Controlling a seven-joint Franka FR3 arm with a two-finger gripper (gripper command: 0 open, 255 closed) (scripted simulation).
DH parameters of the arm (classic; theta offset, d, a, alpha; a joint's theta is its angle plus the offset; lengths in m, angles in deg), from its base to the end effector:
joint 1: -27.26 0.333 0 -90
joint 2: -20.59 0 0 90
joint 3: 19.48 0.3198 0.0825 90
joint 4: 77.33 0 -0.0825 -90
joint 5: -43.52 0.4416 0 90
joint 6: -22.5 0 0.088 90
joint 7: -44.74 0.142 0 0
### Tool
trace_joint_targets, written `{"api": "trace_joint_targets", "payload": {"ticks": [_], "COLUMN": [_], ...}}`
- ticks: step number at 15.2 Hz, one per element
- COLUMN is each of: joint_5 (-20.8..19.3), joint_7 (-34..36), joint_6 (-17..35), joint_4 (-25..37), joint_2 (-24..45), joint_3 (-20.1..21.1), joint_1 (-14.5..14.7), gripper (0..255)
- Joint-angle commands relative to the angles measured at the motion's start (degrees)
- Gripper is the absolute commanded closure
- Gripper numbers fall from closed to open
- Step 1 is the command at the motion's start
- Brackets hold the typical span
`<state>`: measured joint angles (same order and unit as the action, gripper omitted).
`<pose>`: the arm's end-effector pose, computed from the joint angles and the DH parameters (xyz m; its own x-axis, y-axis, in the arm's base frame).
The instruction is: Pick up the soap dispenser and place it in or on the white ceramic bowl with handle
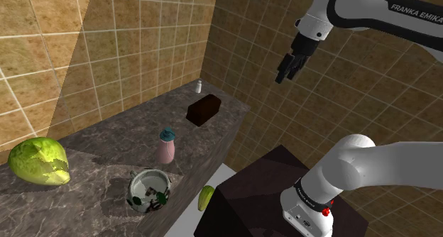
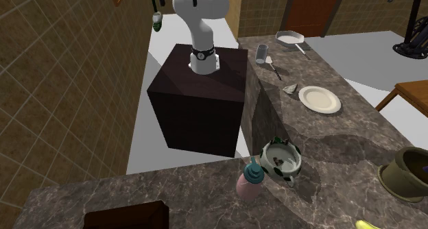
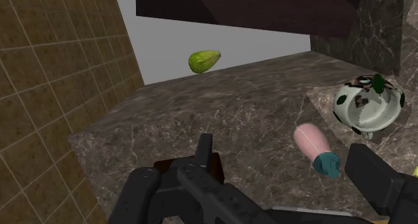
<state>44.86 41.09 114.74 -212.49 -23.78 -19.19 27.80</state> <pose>0.3695 0.0088 0.5560 0.9968 0.0758 0.0265 0.0763 -0.9969 -0.0182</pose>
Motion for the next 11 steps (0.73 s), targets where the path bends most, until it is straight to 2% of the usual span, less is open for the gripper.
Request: {"api": "trace_joint_targets", "payload": {"ticks": [1, 11], "joint_5": [0.0, 2.0], "joint_7": [0.0, 3.9], "joint_6": [0.0, 13.7], "joint_4": [0.0, 1.1], "joint_2": [0.0, 17.9], "joint_3": [0.0, 5.6], "joint_1": [0.0, 2.5], "gripper": [0, 0]}}
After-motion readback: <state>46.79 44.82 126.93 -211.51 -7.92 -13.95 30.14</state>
